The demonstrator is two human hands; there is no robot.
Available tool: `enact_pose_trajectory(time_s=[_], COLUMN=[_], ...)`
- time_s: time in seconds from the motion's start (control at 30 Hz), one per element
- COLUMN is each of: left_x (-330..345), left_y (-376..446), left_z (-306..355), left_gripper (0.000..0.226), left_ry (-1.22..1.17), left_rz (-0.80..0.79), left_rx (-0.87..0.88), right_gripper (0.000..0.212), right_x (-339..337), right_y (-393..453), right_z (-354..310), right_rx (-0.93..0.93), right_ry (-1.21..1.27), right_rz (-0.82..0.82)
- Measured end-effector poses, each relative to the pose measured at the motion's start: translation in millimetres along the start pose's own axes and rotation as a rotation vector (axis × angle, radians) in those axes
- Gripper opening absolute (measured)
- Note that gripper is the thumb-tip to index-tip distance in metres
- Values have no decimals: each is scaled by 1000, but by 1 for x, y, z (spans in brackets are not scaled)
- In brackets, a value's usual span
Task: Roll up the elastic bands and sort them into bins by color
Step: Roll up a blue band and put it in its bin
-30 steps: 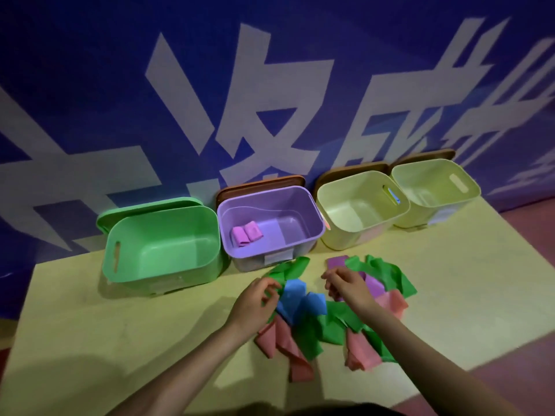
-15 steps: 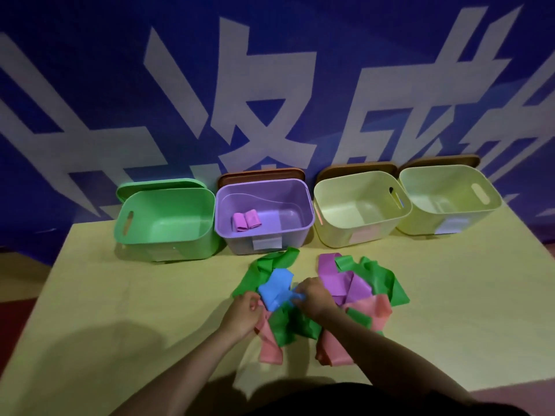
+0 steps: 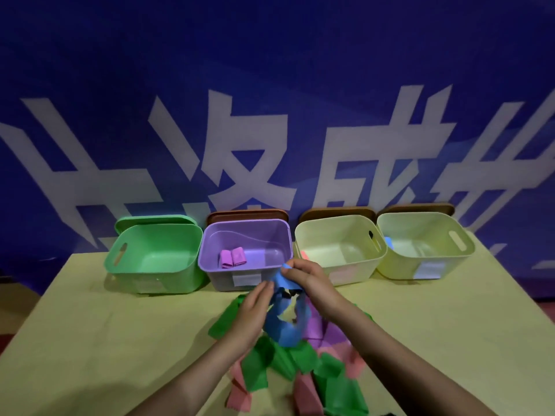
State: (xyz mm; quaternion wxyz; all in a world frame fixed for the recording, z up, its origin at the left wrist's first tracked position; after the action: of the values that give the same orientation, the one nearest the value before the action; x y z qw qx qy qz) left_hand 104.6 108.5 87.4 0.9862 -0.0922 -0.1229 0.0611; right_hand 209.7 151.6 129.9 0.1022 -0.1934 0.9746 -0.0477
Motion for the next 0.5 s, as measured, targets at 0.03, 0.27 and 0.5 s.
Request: enact_pose_trajectory(time_s=[0.03,0.27,0.5], left_x=[8,40,41], left_y=[-1,5,-2], left_z=[7,25,46], left_gripper=[22,17,19], left_ry=[-1,206,18], left_rz=[-16,-276,-138], left_rx=[25,69,98], right_gripper=[22,28,20], right_x=[-10,-73,-81], right_y=[-2,-18,-39], right_z=[-6,-8,9], right_rx=[2,50,-25], right_ry=[33,-21,-121], right_rz=[8,63,-108])
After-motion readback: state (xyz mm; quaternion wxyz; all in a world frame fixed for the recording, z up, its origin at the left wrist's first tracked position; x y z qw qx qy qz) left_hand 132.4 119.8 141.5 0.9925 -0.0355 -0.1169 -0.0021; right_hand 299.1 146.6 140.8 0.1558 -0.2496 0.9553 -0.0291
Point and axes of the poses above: each hand's wrist, its own y-axis towards the middle knuckle, its own x-axis out of the palm, z = x × y, the point moved 10 cm from there along y, towards the middle knuckle, and after that the axes turned 15 degrees about -y, right-handed, at the moved point
